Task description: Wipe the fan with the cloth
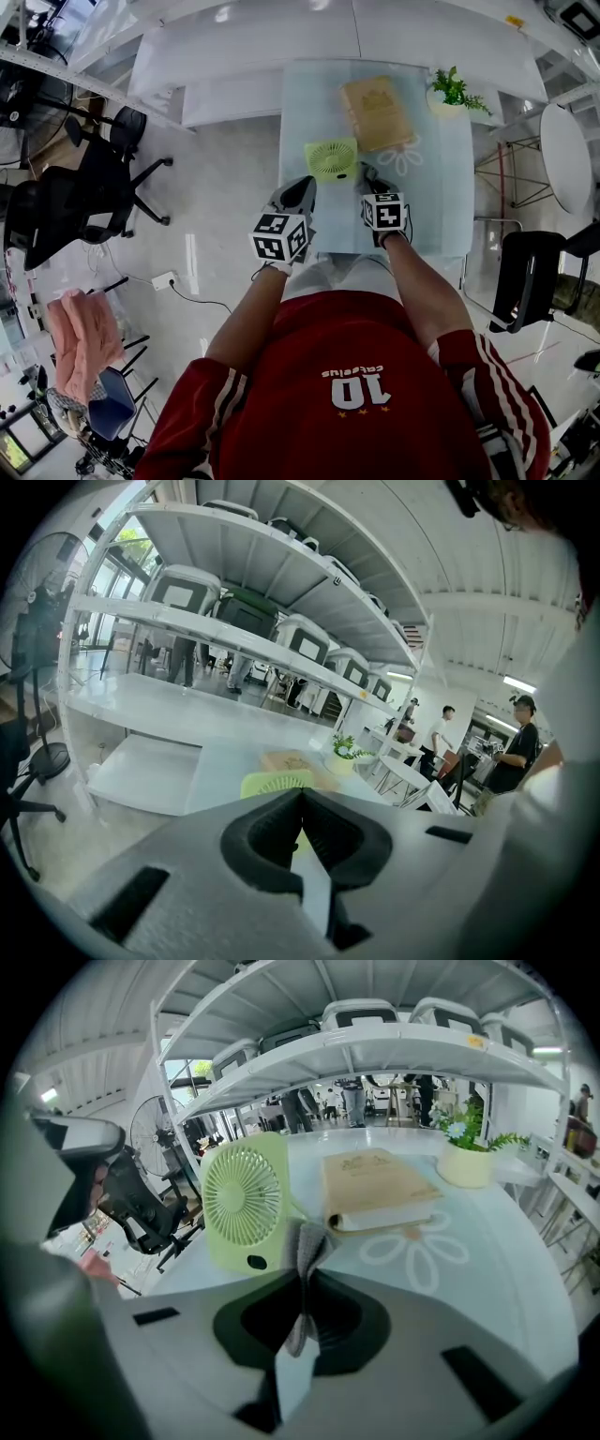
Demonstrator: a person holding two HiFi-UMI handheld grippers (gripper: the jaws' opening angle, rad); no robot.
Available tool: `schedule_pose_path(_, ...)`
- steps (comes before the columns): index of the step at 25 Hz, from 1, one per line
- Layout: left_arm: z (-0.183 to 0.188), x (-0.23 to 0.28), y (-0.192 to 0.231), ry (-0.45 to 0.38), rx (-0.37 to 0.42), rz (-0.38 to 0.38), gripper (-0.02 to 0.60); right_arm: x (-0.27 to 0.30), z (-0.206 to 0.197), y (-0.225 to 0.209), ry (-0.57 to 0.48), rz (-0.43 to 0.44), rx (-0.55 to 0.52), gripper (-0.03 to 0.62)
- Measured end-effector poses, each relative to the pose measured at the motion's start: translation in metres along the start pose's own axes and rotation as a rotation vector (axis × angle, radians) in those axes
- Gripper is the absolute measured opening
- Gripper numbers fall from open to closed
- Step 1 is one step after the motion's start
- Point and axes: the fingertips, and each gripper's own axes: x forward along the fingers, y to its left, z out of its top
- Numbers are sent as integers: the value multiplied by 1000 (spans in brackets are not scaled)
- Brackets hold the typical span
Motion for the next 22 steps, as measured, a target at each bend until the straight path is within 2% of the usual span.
schedule_pose_path(7, 9, 3, 2, -9, 7, -10, 5, -14, -2, -14, 4, -36, 6, 23)
schedule_pose_path(14, 41, -3, 11, -64, 20, -27, 5, -41, 9, -29, -14, -91, 13, 23)
schedule_pose_path(19, 62, -14, 22, -93, 37, -42, 5, -62, 27, -19, -58, -90, 4, 23)
schedule_pose_path(22, 75, -23, 23, -109, 51, -69, 5, -77, 37, -10, -93, -85, 48, 23)
